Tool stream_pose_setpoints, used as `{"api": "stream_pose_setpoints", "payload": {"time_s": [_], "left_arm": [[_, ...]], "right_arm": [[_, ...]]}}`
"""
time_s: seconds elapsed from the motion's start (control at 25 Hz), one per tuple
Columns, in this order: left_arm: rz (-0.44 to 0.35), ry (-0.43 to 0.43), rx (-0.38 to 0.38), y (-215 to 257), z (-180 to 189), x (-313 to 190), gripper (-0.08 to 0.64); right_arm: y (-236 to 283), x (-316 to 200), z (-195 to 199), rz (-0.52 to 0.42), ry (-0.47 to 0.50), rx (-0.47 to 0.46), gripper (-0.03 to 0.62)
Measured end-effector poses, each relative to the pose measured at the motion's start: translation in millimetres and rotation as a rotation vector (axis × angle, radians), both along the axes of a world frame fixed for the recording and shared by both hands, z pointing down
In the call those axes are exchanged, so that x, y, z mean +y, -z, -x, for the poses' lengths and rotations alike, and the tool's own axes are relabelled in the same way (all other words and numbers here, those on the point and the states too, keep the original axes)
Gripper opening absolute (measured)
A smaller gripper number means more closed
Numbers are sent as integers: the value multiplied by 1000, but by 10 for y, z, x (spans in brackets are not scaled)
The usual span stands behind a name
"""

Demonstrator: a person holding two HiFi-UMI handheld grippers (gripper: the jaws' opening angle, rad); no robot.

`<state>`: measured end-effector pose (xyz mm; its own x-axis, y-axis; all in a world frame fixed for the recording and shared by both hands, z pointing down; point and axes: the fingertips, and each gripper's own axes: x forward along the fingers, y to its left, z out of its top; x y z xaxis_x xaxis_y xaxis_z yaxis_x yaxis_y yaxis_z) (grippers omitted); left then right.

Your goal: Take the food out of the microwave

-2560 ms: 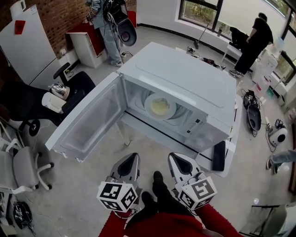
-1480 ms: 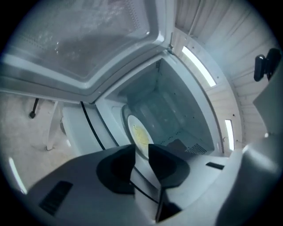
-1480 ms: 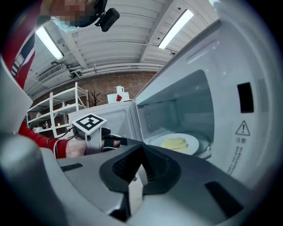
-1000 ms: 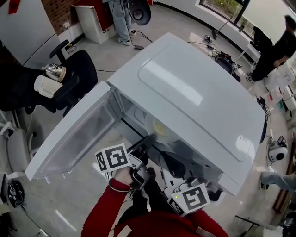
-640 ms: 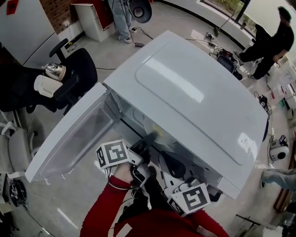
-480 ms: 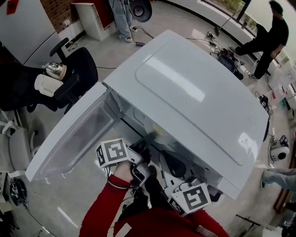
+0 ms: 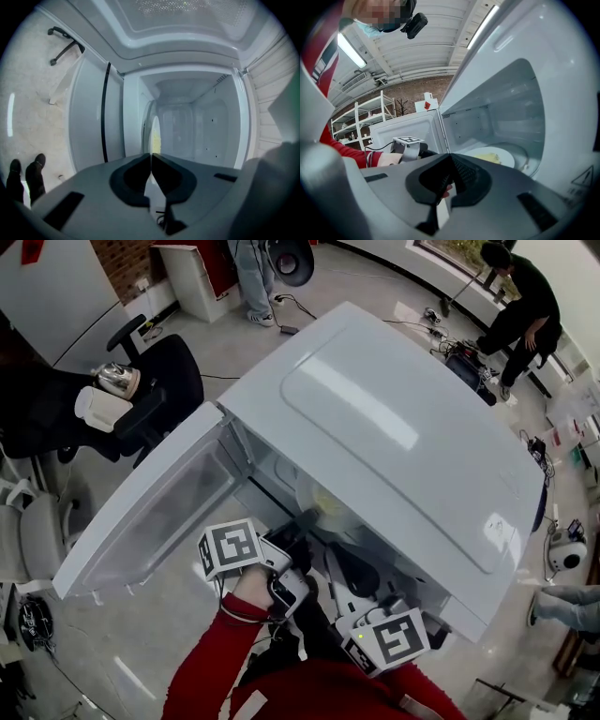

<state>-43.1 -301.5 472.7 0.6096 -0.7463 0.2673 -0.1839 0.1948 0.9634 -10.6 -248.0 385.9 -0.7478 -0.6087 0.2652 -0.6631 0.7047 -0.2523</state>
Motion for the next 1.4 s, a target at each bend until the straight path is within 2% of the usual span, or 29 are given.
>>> {"api": "stream_pose_setpoints", "payload": {"time_s": [0.32,0.48,0.6,0.68,0.8,0.84,1.16,1.4], "left_arm": [[-25,27,20,46,22,141,15],[-73,52,50,148,19,182,15],[-75,62,12,139,57,262,15],[-94,89,32,168,72,297,15],[-148,160,145,333,72,312,15],[-155,178,159,364,87,335,15],[-165,291,150,397,380,665,15],[-172,372,150,396,633,1085,15]], "right_arm": [[43,40,-9,-9,27,-2,11],[99,50,-12,-14,48,-4,11],[129,67,-31,-14,64,-4,11],[137,81,-42,-16,79,-7,11],[138,110,-38,-19,107,-14,11],[147,120,-40,-20,116,-14,11],[181,238,66,-39,190,-4,11],[199,546,266,-51,245,-9,11]]}}
